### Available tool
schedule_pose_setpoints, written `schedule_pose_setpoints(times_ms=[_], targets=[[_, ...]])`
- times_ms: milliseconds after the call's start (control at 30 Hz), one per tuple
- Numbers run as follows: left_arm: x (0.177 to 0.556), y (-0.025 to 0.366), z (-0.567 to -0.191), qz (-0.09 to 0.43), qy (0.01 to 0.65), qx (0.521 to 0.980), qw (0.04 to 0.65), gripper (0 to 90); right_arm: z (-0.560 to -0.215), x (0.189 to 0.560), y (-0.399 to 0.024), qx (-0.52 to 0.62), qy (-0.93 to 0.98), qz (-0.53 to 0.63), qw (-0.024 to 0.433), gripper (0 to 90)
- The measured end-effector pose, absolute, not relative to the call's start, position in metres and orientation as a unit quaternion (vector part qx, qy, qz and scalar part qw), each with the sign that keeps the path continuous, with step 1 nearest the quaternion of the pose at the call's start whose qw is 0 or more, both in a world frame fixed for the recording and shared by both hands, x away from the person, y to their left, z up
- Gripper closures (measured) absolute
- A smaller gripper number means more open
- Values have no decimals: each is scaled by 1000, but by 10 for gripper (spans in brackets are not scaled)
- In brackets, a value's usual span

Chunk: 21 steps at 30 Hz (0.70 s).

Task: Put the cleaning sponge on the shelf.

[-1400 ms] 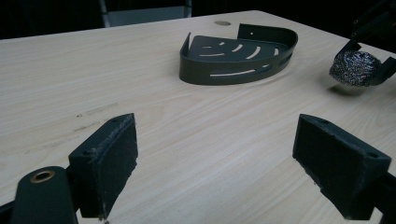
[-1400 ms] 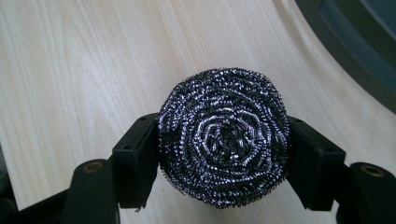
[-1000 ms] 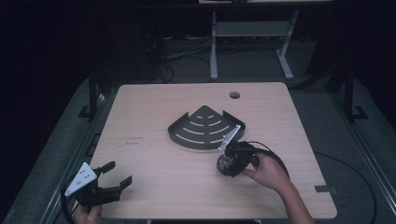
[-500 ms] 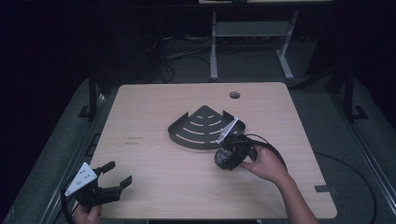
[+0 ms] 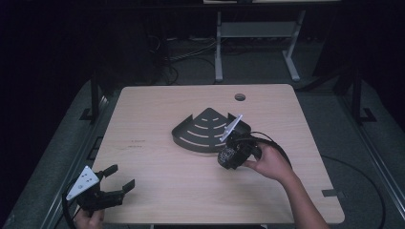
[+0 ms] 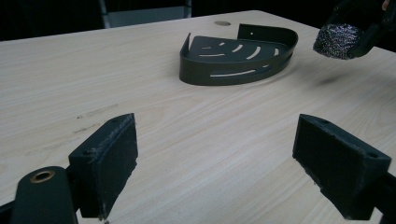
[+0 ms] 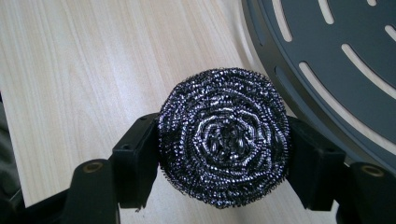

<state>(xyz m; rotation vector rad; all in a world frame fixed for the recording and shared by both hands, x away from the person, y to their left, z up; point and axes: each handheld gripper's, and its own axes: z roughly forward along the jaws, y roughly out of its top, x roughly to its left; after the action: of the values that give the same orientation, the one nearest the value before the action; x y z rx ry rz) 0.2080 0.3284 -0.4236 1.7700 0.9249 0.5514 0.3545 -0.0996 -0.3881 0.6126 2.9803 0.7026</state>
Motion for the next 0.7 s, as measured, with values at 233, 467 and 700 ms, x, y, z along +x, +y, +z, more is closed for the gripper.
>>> schedule_pose_setpoints(times_ms=[233,467,700], targets=[[208,328,-423,230,385,733,511,133,-385,358,-96,195,955,222,9,326],[208,328,-423,229,385,734,512,133,-381,363,-95,195,954,226,8,326],[208,328,-423,229,383,736,510,132,-380,370,-93,197,955,221,9,326]])
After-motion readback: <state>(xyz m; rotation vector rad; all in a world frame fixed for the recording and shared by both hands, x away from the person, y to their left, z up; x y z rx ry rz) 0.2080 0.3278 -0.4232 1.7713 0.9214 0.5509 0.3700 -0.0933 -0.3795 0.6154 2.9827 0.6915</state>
